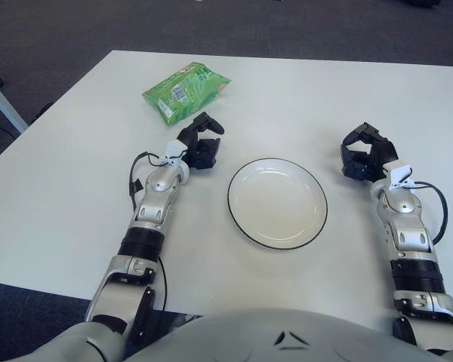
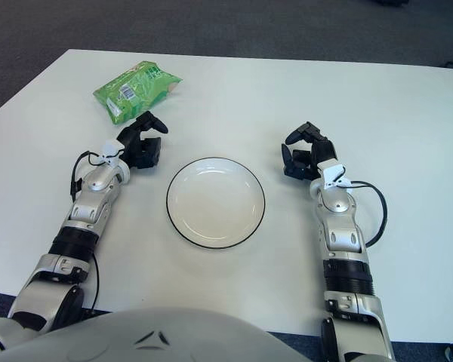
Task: Put the snack into the plate.
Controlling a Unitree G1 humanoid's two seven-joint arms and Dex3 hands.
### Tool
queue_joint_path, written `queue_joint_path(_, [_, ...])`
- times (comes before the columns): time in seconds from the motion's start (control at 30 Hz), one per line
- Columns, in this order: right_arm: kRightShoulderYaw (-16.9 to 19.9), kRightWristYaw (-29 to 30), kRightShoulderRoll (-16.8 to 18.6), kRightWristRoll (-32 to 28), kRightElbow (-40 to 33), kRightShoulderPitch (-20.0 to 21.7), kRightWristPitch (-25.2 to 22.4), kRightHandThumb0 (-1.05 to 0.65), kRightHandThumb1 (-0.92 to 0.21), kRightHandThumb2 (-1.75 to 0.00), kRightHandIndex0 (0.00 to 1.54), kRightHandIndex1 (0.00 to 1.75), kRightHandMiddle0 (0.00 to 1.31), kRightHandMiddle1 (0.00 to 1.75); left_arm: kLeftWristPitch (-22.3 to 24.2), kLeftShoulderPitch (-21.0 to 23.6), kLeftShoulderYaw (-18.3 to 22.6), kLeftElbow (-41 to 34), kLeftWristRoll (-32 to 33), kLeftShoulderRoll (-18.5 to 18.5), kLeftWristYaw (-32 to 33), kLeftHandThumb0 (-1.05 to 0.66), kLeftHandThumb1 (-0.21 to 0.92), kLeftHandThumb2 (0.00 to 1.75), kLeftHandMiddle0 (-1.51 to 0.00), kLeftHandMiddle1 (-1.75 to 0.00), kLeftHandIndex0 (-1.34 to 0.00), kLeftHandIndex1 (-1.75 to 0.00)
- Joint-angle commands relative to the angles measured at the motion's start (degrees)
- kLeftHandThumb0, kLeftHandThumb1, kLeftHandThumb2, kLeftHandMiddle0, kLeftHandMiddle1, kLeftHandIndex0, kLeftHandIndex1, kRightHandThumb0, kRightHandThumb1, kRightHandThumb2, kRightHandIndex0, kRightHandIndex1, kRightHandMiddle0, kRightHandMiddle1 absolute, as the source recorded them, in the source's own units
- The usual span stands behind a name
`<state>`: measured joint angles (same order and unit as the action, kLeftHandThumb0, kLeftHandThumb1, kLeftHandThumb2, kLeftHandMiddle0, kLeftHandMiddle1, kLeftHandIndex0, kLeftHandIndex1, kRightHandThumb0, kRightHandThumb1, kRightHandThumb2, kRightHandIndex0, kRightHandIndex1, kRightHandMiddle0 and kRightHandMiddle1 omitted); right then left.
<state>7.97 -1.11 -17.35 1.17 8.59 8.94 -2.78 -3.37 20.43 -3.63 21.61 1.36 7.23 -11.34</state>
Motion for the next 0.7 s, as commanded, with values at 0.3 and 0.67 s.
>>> queue_joint_path(0.3, [-0.6, 1.7, 2.5, 0.5, 14.2, 1.3, 1.0, -0.43, -0.5, -1.09, 1.22, 1.75, 0.47, 1.75, -7.3, 3.0, -0.6, 13.7, -4.3, 0.7, 2.9, -0.4, 0.58, 0.97, -1.16, -1.75, -0.41, -1.73])
queue_joint_path(0.67, [-0.9, 3.6, 3.7, 0.9, 17.3, 3.5, 4.1, -0.43, -0.47, -1.12, 1.22, 1.75, 0.49, 1.75, -20.4, 5.5, -2.8, 20.4, -12.0, 3.8, 8.0, -0.4, 0.58, 0.98, -1.16, -1.75, -0.41, -1.74])
